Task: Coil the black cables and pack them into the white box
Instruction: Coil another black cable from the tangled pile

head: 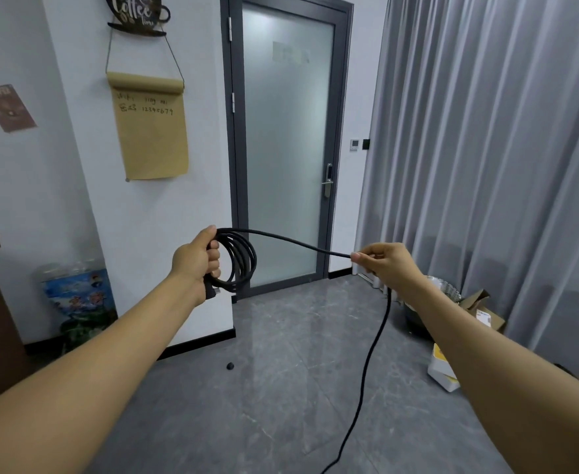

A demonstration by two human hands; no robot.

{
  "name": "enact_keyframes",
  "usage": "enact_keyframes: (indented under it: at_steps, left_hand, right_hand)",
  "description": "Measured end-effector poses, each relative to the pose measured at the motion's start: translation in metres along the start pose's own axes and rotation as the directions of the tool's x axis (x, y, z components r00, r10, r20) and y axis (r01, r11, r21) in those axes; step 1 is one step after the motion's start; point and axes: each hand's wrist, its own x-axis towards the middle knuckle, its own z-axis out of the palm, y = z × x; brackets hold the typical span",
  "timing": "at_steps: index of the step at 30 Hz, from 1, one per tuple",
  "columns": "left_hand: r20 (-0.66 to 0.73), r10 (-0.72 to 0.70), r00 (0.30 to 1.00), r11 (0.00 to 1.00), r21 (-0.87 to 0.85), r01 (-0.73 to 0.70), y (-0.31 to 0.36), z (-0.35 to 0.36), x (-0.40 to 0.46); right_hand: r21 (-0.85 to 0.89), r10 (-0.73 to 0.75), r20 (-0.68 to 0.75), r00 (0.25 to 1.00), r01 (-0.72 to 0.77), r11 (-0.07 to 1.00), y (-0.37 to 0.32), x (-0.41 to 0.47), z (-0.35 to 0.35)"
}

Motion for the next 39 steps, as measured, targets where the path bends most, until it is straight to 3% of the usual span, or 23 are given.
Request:
enact_keyframes:
  at_steps: [5, 8, 11, 14, 18, 22, 25, 29, 34, 39]
  left_hand:
    - [-0.098, 0.035, 0.995, 0.999, -0.016, -0.037, 0.010, -0.012, 0.007]
    - [-0.092, 0.097, 0.991, 0.994, 0.049, -0.093, 0.009, -0.009, 0.009]
    - [-0.043, 0.226, 0.973, 0.960, 0.179, -0.215, 0.009, 0.001, 0.009]
    - [-0.033, 0.322, 0.946, 0.903, 0.311, -0.297, 0.006, 0.011, 0.006]
    - [0.024, 0.363, 0.931, 0.850, 0.400, -0.342, -0.003, 0.019, 0.002]
    - [0.125, 0.364, 0.923, 0.786, 0.491, -0.376, -0.012, 0.028, -0.008]
    - [0.204, 0.352, 0.913, 0.752, 0.520, -0.406, -0.017, 0.038, -0.018]
    - [0.351, 0.297, 0.888, 0.693, 0.561, -0.453, -0.020, 0.046, -0.024]
    - [0.421, 0.172, 0.891, 0.792, 0.479, -0.379, -0.025, 0.050, -0.032]
    - [0.502, -0.004, 0.865, 0.886, 0.403, -0.229, -0.026, 0.049, -0.037]
  right_hand:
    - [0.044, 0.048, -0.024, 0.999, -0.047, 0.998, 0.011, -0.001, -0.003]
    - [-0.210, -0.048, -0.073, 0.996, 0.032, 0.977, 0.001, 0.005, 0.005]
    - [-0.586, -0.180, 0.029, 0.983, 0.163, 0.794, -0.023, 0.002, 0.018]
    - [-0.712, -0.258, 0.207, 0.944, 0.326, 0.622, -0.044, -0.003, 0.035]
    - [-0.630, -0.289, 0.362, 0.886, 0.462, 0.624, -0.065, -0.008, 0.050]
    - [-0.416, -0.303, 0.429, 0.851, 0.484, 0.770, -0.082, -0.012, 0.058]
    - [-0.288, -0.326, 0.427, 0.843, 0.468, 0.835, -0.092, -0.015, 0.060]
    - [-0.198, -0.343, 0.317, 0.884, 0.416, 0.888, -0.096, -0.013, 0.059]
    - [-0.182, -0.302, 0.184, 0.935, 0.335, 0.925, -0.089, -0.007, 0.056]
    - [-0.169, -0.198, 0.181, 0.963, 0.228, 0.959, -0.077, -0.004, 0.048]
